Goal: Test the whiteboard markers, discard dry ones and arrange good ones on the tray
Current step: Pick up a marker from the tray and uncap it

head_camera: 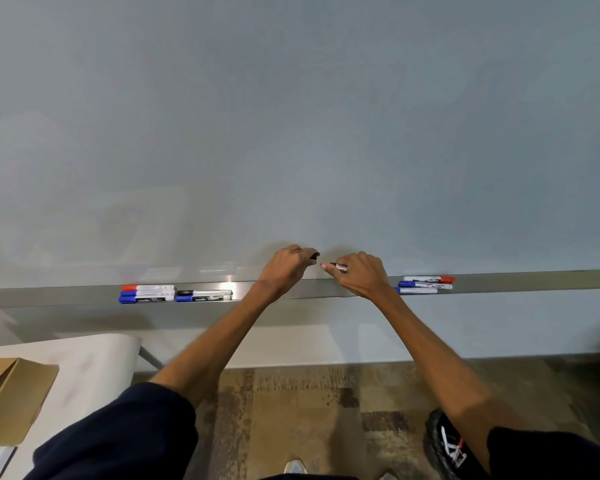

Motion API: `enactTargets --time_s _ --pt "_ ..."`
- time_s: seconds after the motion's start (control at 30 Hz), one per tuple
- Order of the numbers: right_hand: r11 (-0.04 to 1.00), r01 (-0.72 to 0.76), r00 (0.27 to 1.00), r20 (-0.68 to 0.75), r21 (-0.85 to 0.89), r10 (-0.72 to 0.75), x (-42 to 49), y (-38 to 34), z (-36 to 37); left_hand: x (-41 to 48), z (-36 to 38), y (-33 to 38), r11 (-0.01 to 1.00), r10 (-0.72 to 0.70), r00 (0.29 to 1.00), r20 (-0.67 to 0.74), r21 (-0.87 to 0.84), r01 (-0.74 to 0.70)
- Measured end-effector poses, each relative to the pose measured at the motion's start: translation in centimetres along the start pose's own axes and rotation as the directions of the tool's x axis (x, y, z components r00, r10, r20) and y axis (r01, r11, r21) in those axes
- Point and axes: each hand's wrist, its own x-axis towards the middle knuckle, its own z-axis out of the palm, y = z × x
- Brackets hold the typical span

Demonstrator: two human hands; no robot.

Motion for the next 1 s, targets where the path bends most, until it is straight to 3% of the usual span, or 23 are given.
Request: enactTargets --time_s 0.13,0.23,0.37,0.5,0.67,0.83,1.0 --pt "0.976 -0.059 0.991 -0.105 0.208 0.082 0.2 -0.9 -1.5 0.2 -1.2 -0.8 0.974 -0.172 0.979 -0.111 -0.165 0.152" --pt "0.922 -0.109 0.968 -0.170 0.372 0.183 0.5 -1.9 -3.6 0.0 -2.6 -1.1 0.940 -0.257 0.932 -0.255 -0.288 0.181" --pt "0.831 -0.056 0.942 -0.246 0.554 0.227 1.6 -5.0 -7.8 0.9 -6.1 0.5 0.872 -0.324 0.848 -0.419 -0.479 0.096" --pt "0.691 0.120 0.923 -0.337 0.712 0.187 2.7 -8.8 -13.5 3.0 -11.2 3.7 0.811 -0.330 0.748 -0.576 -0.579 -0.087" --pt "0.587 0.436 0.830 -0.557 0.682 0.031 4.8 -12.3 -21.2 6.8 -18.0 6.6 0.884 -0.191 0.569 -0.800 -0.392 -0.255" --pt "0.348 0.559 0.775 -0.624 0.752 0.103 6.5 -14.9 -27.3 11.0 -23.1 7.0 0.968 -0.014 0.410 -0.912 -0.114 -0.223" --pt "0.258 0.624 0.758 -0.651 0.738 0.029 7.7 -16.2 -29.7 13.8 -25.5 6.7 0.975 0.170 0.387 -0.906 0.097 -0.202"
